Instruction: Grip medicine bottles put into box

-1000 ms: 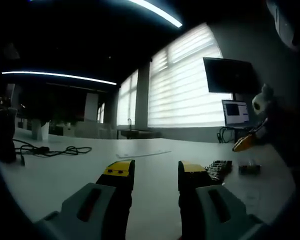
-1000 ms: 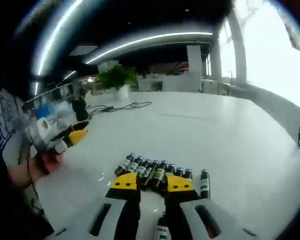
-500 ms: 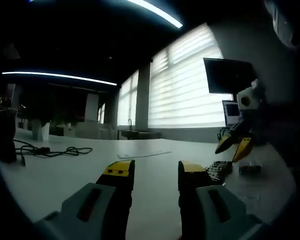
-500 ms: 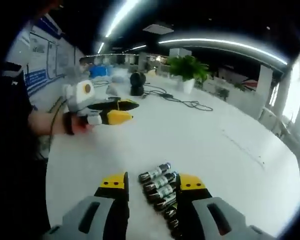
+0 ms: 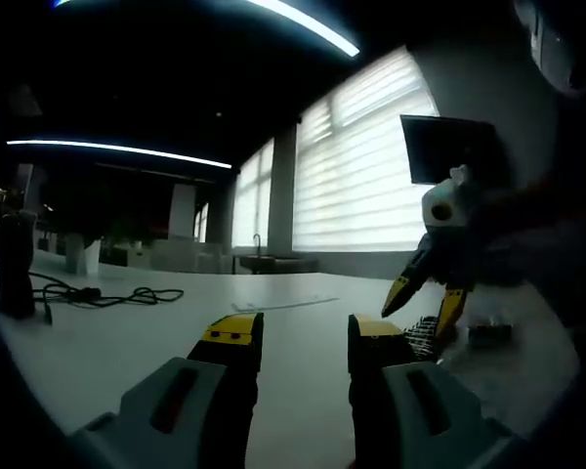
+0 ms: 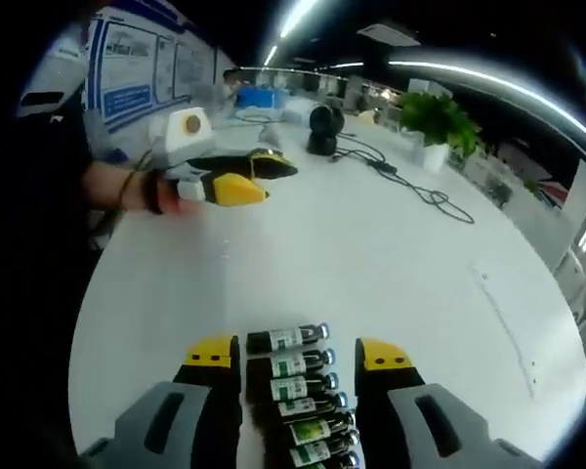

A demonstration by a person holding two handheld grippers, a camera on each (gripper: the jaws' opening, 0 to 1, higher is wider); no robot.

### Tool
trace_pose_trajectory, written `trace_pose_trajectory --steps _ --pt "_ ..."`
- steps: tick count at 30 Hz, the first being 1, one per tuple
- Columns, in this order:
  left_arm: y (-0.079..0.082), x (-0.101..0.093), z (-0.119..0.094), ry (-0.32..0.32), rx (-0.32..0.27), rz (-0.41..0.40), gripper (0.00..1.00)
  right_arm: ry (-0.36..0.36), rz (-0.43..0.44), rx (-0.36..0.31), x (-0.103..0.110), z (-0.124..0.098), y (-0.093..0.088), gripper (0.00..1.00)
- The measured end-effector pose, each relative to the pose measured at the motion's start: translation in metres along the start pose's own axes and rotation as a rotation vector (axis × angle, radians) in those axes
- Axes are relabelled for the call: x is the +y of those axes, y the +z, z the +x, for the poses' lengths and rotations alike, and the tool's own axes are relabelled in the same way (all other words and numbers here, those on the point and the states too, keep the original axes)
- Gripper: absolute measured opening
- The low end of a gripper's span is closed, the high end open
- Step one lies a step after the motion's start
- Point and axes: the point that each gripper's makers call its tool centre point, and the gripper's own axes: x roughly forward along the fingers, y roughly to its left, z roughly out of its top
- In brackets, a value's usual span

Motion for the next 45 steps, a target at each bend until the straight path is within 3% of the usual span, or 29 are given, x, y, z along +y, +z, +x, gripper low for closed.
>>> trace_pose_trajectory --steps 15,35,45 --pt "-0.001 0.003 0.000 0.014 0.002 0.000 0.27 0.126 -0.094 0.073 0.009 0.032 -0.002 0.44" --pt "0.002 0.003 -0.001 0.012 -0.018 -0.014 0.27 0.128 -0.082 0.104 0.009 0.043 -0.011 0.40" --pt "0.003 0.005 -0.001 0.021 -0.023 -0.011 0.27 0.100 -0.059 0.080 0.005 0.032 -0.003 0.39"
